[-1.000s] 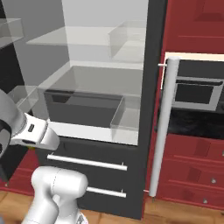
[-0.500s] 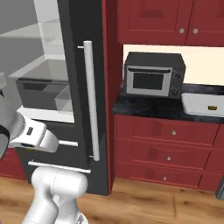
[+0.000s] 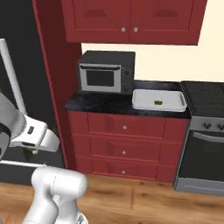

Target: Pick the kiwi and mango from the fridge and place them inside the tupperware on the counter.

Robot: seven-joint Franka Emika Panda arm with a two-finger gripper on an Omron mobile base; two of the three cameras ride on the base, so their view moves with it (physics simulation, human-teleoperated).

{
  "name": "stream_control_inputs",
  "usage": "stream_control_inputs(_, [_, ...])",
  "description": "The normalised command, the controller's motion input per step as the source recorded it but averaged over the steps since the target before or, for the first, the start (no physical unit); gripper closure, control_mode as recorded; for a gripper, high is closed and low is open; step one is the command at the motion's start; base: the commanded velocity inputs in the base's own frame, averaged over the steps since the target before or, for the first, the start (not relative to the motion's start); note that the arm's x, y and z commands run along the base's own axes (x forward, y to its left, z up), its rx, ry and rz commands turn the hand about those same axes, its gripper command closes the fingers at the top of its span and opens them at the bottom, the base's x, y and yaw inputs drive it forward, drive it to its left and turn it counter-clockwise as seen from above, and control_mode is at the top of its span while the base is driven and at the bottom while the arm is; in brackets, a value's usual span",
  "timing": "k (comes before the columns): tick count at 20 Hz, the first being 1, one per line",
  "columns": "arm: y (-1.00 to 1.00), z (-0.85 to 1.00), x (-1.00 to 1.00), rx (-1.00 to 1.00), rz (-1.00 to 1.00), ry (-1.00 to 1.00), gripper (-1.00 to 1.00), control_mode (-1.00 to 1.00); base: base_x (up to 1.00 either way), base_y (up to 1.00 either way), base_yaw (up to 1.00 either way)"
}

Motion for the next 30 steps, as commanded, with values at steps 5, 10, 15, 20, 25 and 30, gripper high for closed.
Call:
stream_control_inputs(5, [0.00, 0.00, 0.00, 0.00, 0.00, 0.00, 1.00, 1.00, 0.00, -1.00, -0.09])
stream_control_inputs(10, [0.00, 0.00, 0.00, 0.00, 0.00, 0.00, 1.00, 1.00, 0.28, -0.84, -0.02])
stream_control_inputs(15, [0.00, 0.00, 0.00, 0.00, 0.00, 0.00, 1.00, 1.00, 0.91, -0.13, 0.00])
stream_control_inputs(20, [0.00, 0.00, 0.00, 0.00, 0.00, 0.00, 1.00, 1.00, 1.00, 0.00, 0.00])
stream_control_inputs(25, [0.00, 0.00, 0.00, 0.00, 0.00, 0.00, 1.00, 1.00, 0.88, 0.00, 0.00])
stream_control_inputs(30, [0.00, 0.00, 0.00, 0.00, 0.00, 0.00, 1.00, 1.00, 0.60, 0.00, 0.00])
